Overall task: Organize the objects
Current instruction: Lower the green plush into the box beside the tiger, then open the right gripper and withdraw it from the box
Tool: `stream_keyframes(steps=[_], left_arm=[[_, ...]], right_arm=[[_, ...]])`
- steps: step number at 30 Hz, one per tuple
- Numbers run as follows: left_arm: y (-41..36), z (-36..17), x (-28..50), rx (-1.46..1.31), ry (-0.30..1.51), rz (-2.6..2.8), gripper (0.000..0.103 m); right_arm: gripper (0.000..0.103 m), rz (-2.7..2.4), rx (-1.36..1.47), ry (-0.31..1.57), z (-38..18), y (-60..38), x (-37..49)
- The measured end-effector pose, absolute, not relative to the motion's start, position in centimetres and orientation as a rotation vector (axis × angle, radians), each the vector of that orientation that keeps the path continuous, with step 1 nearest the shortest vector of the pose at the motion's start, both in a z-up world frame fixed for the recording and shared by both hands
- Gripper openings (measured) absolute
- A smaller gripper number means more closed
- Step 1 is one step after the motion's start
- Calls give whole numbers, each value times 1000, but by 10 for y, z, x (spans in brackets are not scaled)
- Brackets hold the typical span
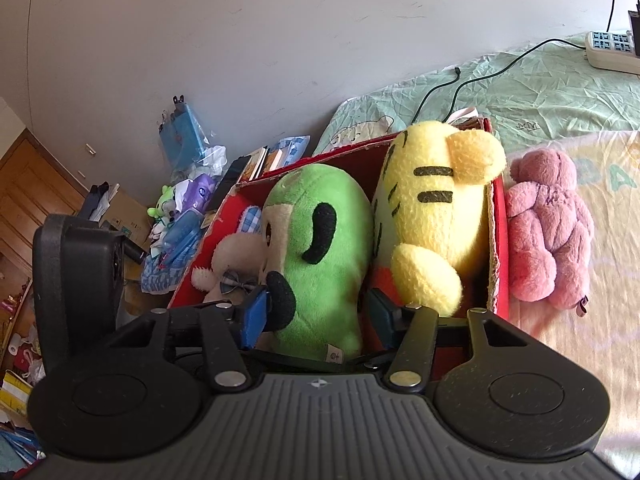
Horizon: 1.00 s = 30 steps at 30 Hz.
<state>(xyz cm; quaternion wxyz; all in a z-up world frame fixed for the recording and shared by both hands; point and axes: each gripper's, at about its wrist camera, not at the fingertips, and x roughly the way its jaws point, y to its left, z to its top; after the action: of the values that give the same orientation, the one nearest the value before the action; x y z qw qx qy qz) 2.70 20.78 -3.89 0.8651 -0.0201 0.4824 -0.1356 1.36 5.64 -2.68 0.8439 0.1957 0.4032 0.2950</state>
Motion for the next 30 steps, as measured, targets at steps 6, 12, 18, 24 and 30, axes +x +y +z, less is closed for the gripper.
stream_keyframes(steps=[6, 12, 18, 24, 30], left_arm=[[202, -36, 23, -31, 1008, -235, 103], [197, -35, 23, -45, 1014, -193, 103], [188, -29, 17, -7, 997, -124, 103], [183, -21, 9, 9, 973, -57, 103], [182, -8, -8, 39, 938, 13, 103]], right_arm=[[54, 637, 419, 848, -26, 50, 11], [63, 616, 440, 856, -30, 38, 9], [61, 639, 496, 870, -32, 25, 6], [60, 650, 511, 876, -32, 17, 3], [60, 684, 502, 868, -28, 11, -2]])
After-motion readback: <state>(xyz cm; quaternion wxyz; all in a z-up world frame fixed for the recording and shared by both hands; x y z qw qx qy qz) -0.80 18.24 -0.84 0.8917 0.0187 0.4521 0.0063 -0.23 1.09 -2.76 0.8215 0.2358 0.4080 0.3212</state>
